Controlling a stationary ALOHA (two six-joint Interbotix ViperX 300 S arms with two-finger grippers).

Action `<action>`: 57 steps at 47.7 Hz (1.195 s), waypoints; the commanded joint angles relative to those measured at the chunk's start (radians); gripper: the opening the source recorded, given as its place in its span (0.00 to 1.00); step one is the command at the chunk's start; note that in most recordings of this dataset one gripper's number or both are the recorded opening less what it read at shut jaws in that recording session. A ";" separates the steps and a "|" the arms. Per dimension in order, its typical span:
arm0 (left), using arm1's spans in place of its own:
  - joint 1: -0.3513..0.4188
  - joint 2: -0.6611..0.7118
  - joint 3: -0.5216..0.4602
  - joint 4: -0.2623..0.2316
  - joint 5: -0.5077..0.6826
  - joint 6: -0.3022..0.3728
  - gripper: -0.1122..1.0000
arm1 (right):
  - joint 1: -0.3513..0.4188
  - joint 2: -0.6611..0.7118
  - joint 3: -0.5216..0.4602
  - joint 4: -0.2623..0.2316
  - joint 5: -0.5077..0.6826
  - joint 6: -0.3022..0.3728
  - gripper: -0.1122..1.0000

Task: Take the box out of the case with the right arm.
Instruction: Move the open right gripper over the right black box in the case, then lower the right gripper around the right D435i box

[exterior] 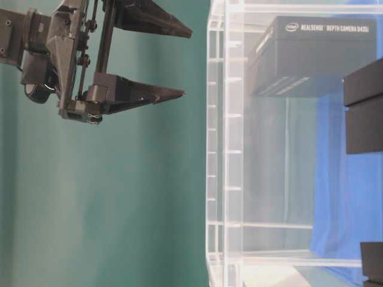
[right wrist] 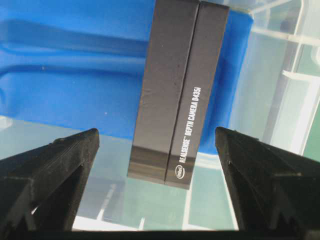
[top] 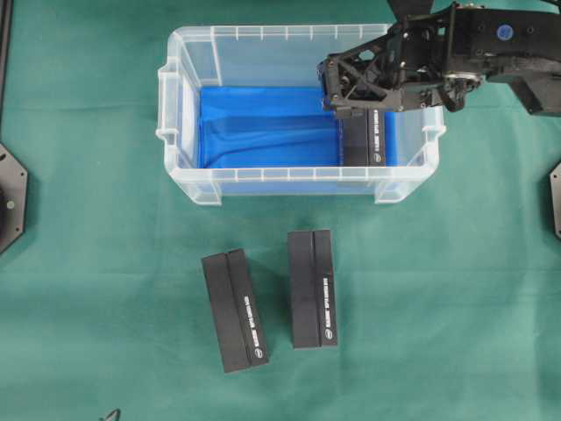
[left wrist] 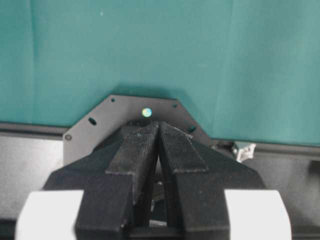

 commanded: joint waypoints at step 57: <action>-0.002 0.006 -0.008 0.003 -0.003 0.000 0.10 | -0.011 0.084 0.054 0.009 -0.057 0.043 0.94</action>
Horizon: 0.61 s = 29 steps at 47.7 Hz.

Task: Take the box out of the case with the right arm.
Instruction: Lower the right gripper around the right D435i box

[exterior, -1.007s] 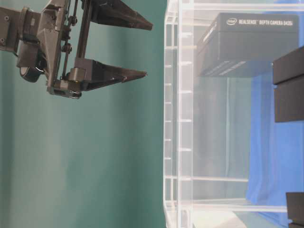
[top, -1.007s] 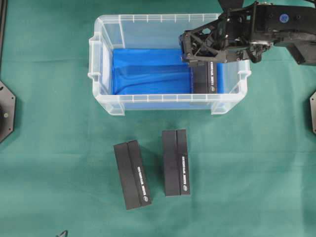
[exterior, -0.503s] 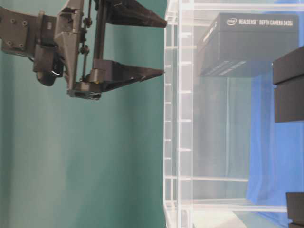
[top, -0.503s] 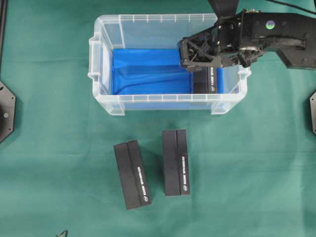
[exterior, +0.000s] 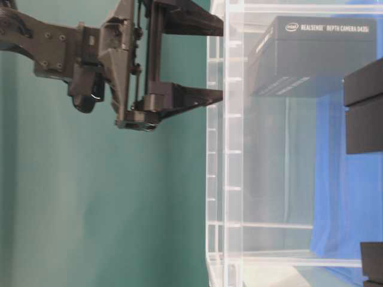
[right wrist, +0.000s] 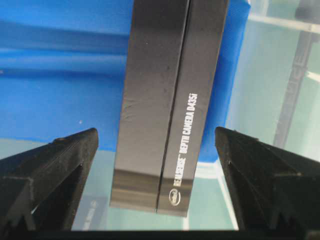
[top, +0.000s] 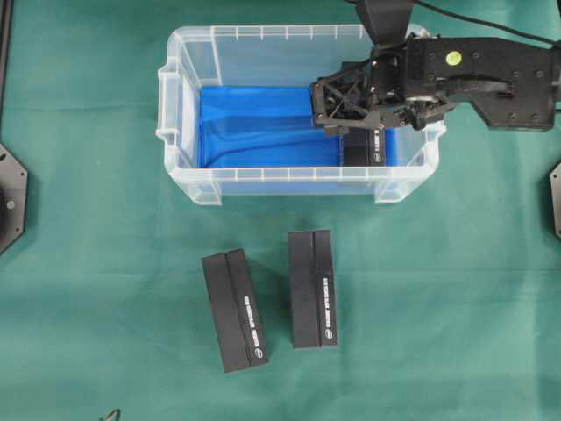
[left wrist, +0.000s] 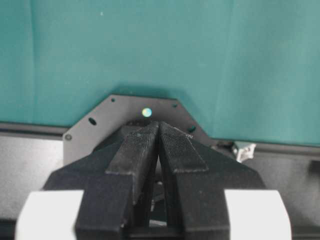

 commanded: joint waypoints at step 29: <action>0.000 0.006 -0.008 0.002 -0.003 -0.002 0.10 | -0.017 0.054 0.054 0.037 -0.104 0.014 0.94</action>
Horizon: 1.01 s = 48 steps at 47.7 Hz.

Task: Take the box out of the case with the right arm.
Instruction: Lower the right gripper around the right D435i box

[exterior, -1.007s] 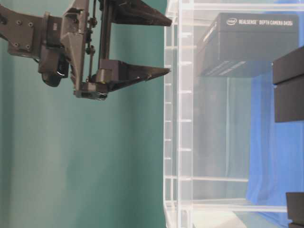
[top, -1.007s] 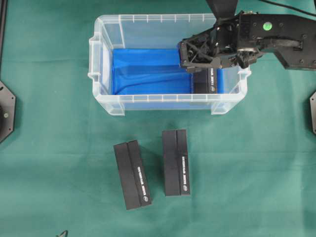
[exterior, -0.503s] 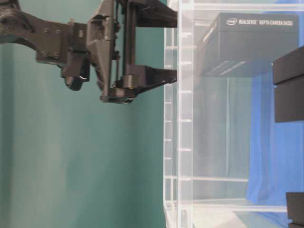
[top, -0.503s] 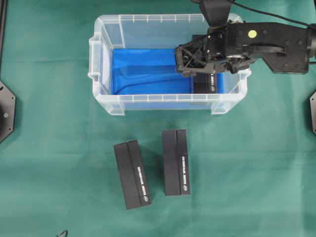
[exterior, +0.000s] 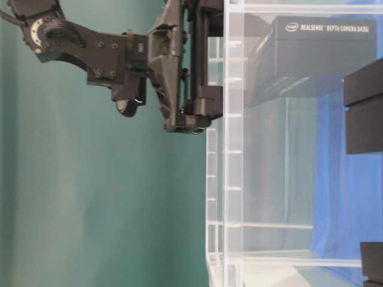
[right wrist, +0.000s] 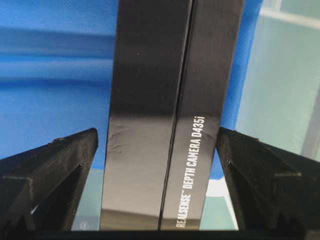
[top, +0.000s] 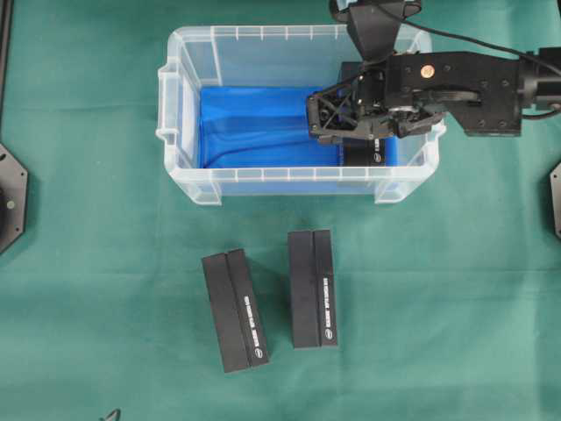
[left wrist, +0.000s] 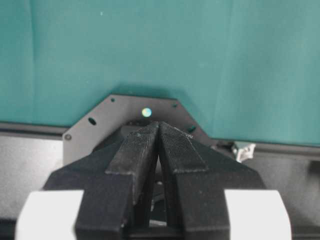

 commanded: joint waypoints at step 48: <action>0.000 0.005 -0.008 0.002 -0.003 0.000 0.10 | -0.020 -0.003 -0.015 0.054 -0.006 0.067 0.68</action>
